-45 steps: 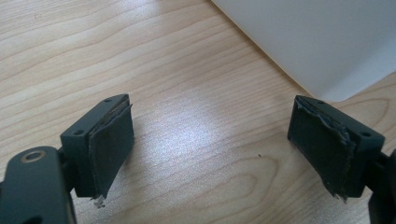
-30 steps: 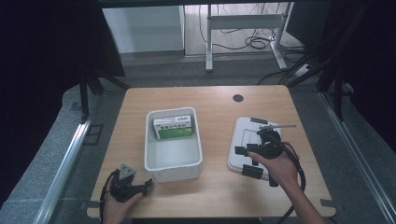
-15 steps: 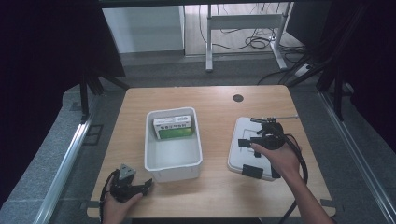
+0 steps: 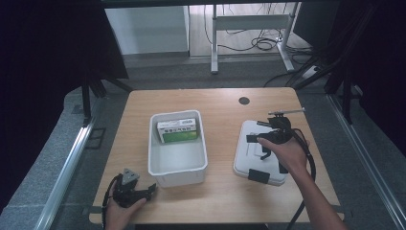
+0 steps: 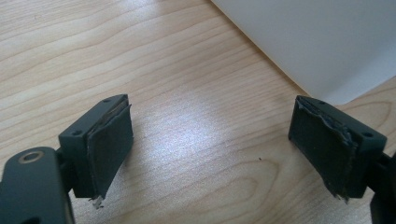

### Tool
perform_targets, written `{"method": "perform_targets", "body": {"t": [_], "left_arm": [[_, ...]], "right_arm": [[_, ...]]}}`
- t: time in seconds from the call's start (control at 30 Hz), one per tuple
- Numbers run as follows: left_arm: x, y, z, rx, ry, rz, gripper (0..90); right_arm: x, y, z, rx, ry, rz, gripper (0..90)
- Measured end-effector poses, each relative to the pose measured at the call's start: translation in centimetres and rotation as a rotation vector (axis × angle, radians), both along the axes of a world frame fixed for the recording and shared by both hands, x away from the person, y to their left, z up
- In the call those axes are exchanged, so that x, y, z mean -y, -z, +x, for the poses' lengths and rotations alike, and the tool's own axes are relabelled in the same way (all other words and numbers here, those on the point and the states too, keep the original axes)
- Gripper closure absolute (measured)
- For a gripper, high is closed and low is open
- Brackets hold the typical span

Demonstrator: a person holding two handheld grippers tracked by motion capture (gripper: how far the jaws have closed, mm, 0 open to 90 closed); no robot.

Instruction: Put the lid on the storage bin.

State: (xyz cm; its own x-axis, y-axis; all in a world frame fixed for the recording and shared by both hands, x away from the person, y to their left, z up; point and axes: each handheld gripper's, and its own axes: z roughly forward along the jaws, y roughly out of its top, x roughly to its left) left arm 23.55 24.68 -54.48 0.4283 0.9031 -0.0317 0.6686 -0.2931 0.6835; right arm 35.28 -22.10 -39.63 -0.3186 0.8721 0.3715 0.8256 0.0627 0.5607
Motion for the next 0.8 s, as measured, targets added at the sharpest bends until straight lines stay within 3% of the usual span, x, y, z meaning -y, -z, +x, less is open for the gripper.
{"method": "perform_targets", "body": {"t": [0.8], "left_arm": [[0.0,0.0,0.0,0.0,0.0,0.001,13.7]], "right_arm": [[1.2,-0.2,3.0,-0.086,0.09,-0.027,41.0]]}}
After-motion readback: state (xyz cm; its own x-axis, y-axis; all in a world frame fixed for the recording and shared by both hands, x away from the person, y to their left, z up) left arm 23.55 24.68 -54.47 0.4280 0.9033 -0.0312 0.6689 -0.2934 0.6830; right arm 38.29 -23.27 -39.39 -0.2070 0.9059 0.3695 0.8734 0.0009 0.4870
